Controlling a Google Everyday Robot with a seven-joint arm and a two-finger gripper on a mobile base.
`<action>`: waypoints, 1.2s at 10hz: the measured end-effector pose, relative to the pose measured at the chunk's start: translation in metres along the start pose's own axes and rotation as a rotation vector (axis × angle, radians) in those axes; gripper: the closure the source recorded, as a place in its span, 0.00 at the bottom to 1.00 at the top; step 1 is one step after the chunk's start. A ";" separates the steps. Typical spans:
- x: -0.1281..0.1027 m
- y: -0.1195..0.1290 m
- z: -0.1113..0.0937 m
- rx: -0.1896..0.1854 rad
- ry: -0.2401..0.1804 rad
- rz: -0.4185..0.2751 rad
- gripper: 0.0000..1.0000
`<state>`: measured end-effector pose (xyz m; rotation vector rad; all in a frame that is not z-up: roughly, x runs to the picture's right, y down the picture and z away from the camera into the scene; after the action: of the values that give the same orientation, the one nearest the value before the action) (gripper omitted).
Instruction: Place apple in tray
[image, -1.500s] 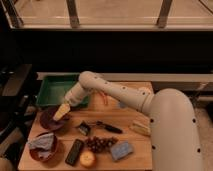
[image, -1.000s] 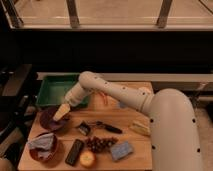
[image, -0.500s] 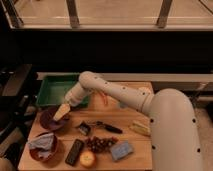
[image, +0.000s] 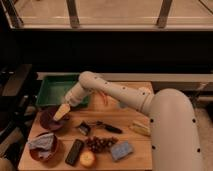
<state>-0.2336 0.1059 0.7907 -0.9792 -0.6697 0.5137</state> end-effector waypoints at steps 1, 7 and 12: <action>0.000 0.000 0.000 0.000 0.000 0.000 0.20; 0.000 0.000 0.000 0.000 0.002 -0.002 0.20; 0.022 0.015 -0.033 -0.004 -0.103 0.010 0.20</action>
<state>-0.1961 0.1088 0.7706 -0.9657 -0.7585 0.5748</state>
